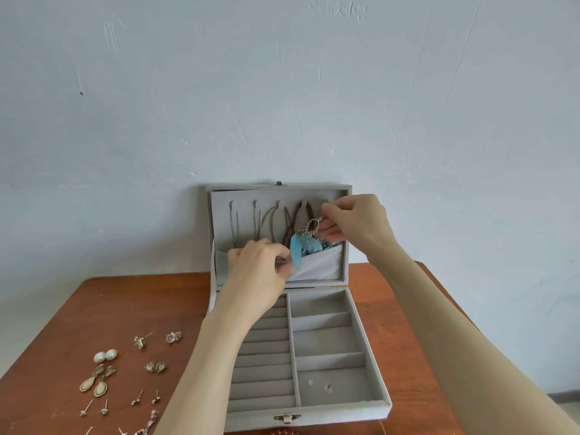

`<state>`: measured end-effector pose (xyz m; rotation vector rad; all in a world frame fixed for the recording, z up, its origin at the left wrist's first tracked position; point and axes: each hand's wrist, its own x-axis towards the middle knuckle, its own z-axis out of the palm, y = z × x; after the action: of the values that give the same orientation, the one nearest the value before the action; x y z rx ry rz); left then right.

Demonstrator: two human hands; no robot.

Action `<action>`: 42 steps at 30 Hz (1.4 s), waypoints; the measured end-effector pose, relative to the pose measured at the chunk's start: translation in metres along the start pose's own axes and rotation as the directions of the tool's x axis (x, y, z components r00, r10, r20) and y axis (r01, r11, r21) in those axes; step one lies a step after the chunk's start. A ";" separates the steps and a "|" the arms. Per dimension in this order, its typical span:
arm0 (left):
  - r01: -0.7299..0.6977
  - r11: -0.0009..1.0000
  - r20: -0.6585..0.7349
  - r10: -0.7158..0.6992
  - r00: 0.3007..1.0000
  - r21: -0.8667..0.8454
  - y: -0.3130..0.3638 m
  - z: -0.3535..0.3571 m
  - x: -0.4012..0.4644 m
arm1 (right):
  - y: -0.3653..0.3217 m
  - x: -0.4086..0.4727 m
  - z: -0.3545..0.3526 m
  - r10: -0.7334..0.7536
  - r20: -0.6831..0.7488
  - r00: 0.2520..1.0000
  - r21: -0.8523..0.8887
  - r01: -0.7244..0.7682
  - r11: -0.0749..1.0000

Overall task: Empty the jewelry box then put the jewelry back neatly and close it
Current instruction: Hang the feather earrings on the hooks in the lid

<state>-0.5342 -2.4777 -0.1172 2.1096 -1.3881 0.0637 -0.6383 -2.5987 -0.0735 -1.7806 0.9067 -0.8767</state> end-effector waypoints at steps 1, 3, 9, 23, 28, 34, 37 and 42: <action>0.001 1.000 -0.008 -0.001 1.000 -0.007 0.000 0.001 0.000 | 0.001 0.000 0.000 -0.003 -0.027 1.000 -0.046 0.002 0.999; 0.000 1.000 -0.018 0.000 1.000 -0.003 0.000 0.001 0.000 | 0.003 0.002 0.000 -0.006 -0.064 0.998 -0.122 -0.002 0.993; -0.018 1.000 -0.018 0.018 1.000 -0.008 -0.001 0.001 0.000 | 0.003 0.005 0.006 -0.021 -0.114 0.993 -0.092 0.010 0.996; 0.018 0.998 -0.024 -0.019 1.000 -0.057 -0.008 0.008 0.000 | -0.001 0.012 0.019 -0.120 -0.233 0.965 -0.413 0.014 0.911; 0.015 0.998 -0.019 -0.016 1.000 -0.063 -0.010 0.008 0.001 | 0.000 0.010 0.017 -0.148 -0.198 0.969 -0.556 0.013 0.831; 0.017 0.998 -0.013 -0.017 1.000 -0.055 -0.009 0.007 0.000 | 0.017 -0.006 0.018 -0.176 -0.192 0.966 -0.404 0.086 0.911; 0.020 0.998 0.005 -0.020 1.000 -0.056 -0.009 0.006 0.000 | 0.027 -0.024 0.018 -0.249 -0.195 0.949 -0.310 0.182 0.933; 0.039 0.997 0.021 -0.038 0.999 -0.072 -0.009 0.005 0.001 | 0.052 -0.042 0.025 -0.549 0.024 0.835 -0.454 0.499 0.738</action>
<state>-0.5280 -2.4788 -0.1251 2.0816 -1.3410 -0.0225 -0.6475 -2.5683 -0.1371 -2.4858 0.7091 -1.2056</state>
